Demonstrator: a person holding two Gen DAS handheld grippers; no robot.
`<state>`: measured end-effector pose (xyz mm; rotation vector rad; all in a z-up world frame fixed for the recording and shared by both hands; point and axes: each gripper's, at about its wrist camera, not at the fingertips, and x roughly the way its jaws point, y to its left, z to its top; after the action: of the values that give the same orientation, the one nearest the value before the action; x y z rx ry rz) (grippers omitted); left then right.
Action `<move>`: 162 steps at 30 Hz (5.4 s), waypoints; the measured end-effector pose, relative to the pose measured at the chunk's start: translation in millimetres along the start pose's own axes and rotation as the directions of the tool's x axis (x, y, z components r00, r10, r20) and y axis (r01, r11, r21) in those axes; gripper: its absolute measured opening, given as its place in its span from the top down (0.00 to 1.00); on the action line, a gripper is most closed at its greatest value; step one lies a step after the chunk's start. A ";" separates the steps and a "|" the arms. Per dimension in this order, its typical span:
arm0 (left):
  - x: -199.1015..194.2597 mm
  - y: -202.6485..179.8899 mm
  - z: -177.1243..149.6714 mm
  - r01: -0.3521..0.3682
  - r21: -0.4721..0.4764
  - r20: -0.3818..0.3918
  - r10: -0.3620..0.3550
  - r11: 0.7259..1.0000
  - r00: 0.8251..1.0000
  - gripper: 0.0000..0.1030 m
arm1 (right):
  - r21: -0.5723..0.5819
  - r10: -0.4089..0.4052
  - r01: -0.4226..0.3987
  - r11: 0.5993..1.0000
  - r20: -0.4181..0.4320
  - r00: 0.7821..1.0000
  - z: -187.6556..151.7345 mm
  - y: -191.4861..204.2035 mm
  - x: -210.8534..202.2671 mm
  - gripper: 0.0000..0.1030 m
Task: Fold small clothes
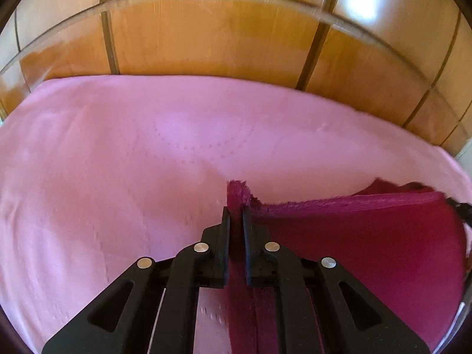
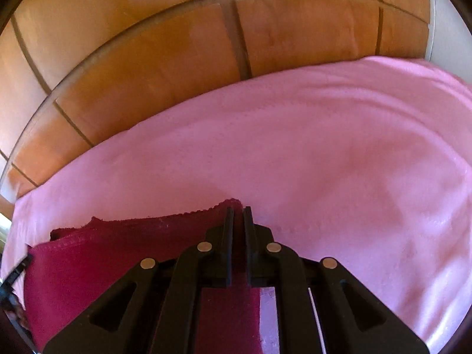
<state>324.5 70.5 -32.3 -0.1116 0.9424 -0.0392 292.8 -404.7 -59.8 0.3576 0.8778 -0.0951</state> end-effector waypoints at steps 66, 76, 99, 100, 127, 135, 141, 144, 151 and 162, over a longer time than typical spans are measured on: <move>-163.2 -19.2 -138.5 0.056 0.034 0.163 -0.061 0.998 0.985 0.46 | -0.285 0.173 -0.160 0.945 0.019 0.985 -185.6 39.7 -114.3 0.35; -163.8 -15.8 -117.1 0.007 0.064 0.201 -0.020 0.998 0.979 0.46 | -0.292 0.144 -0.127 0.948 0.037 0.989 -186.2 51.7 -112.9 0.24; -109.9 -3.6 -80.5 0.047 0.072 0.105 -0.055 0.996 0.993 0.56 | -0.301 0.126 -0.106 0.948 0.046 0.991 -185.4 54.9 -110.2 0.18; -105.4 -3.6 -78.9 0.062 0.065 0.090 -0.068 0.996 0.994 0.58 | -0.301 0.125 -0.105 0.948 0.047 0.991 -185.5 54.9 -110.4 0.18; -99.2 -3.9 -63.7 -0.020 -0.055 0.155 0.028 0.998 0.987 0.86 | -0.191 0.184 -0.160 0.968 0.114 0.976 -150.8 21.5 -143.5 0.25; -140.3 -42.7 -102.7 0.045 0.060 0.245 -0.058 0.997 0.968 0.56 | -0.066 0.004 0.004 0.998 0.119 0.993 -80.6 -1.1 -92.4 0.35; -125.1 -64.3 -116.7 0.027 0.133 0.222 -0.056 0.991 0.973 0.55 | -0.117 -0.027 0.040 0.992 0.110 0.994 -58.0 10.6 -69.7 0.93; -95.9 -62.4 -114.5 -0.049 0.106 0.140 0.034 0.993 0.990 0.55 | -0.168 -0.139 0.157 0.973 0.111 0.984 -54.3 13.2 -51.2 0.94; -89.5 -55.5 -112.3 -0.016 0.029 0.115 0.012 0.999 0.993 0.54 | -0.194 -0.166 0.189 0.963 0.130 0.978 -54.8 1.0 -31.6 0.47; -132.2 -69.4 -132.8 0.049 0.028 0.174 -0.053 0.998 0.983 0.54 | -0.286 -0.119 0.175 0.942 0.202 0.972 -122.2 -21.3 -31.5 0.19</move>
<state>140.4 2.0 4.5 -0.1151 0.7637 -0.0872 178.0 -384.5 -112.7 -0.0059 0.7233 -0.1281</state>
